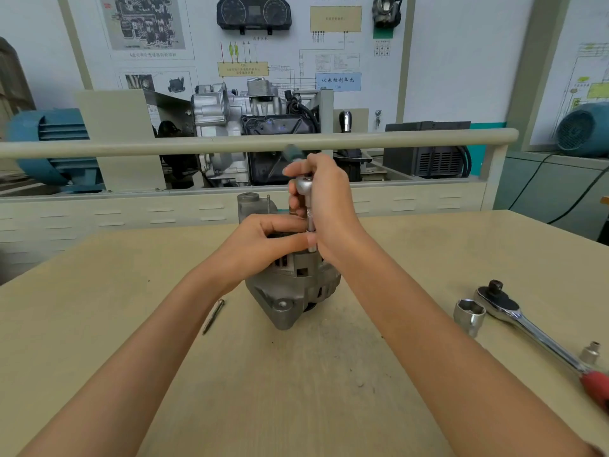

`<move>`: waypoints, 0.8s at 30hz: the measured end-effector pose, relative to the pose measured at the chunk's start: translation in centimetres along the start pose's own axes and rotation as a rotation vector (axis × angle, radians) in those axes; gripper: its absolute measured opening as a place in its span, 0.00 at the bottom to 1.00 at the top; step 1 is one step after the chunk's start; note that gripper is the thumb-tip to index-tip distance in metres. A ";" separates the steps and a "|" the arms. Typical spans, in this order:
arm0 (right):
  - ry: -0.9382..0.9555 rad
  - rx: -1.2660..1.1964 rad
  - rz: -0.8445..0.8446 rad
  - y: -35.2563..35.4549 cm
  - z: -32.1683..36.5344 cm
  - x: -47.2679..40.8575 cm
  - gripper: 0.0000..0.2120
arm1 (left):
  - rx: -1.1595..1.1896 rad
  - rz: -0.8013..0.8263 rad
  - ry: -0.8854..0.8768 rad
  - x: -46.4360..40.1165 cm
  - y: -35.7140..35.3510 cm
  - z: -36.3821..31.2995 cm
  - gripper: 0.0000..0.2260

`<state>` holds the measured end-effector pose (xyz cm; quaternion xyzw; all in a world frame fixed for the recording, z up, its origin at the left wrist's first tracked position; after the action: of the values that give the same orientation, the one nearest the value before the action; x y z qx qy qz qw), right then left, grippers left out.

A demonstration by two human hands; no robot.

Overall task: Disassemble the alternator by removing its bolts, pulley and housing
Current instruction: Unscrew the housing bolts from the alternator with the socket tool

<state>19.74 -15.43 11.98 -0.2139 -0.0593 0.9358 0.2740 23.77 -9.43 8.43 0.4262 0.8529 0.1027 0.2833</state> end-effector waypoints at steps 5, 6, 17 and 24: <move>-0.116 -0.091 0.183 -1.3 -0.5 -0.1 0.23 | 0.018 -0.010 0.007 0.0 0.2 0.1 0.09; -0.119 -0.082 0.164 -1.1 -0.6 -0.2 0.22 | 0.015 -0.023 0.005 0.0 0.3 0.2 0.09; 0.216 0.410 -0.261 1.2 1.6 1.4 0.05 | -0.069 -0.094 -0.023 0.2 0.5 0.0 0.26; 0.065 0.111 -0.063 0.8 0.1 -0.3 0.10 | 0.000 -0.029 -0.006 0.0 0.3 0.1 0.05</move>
<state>19.52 -16.22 11.98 -0.2265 -0.0051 0.9211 0.3165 24.01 -9.20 8.49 0.4142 0.8581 0.0970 0.2874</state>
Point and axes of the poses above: each hand's wrist, its own x-axis away from the middle knuckle, its own y-axis out of the back of the hand, z = x × y, the point moved 10 cm from there along -x, towards the middle knuckle, and after that the axes turned 3 degrees about y, right-handed, at the moved point
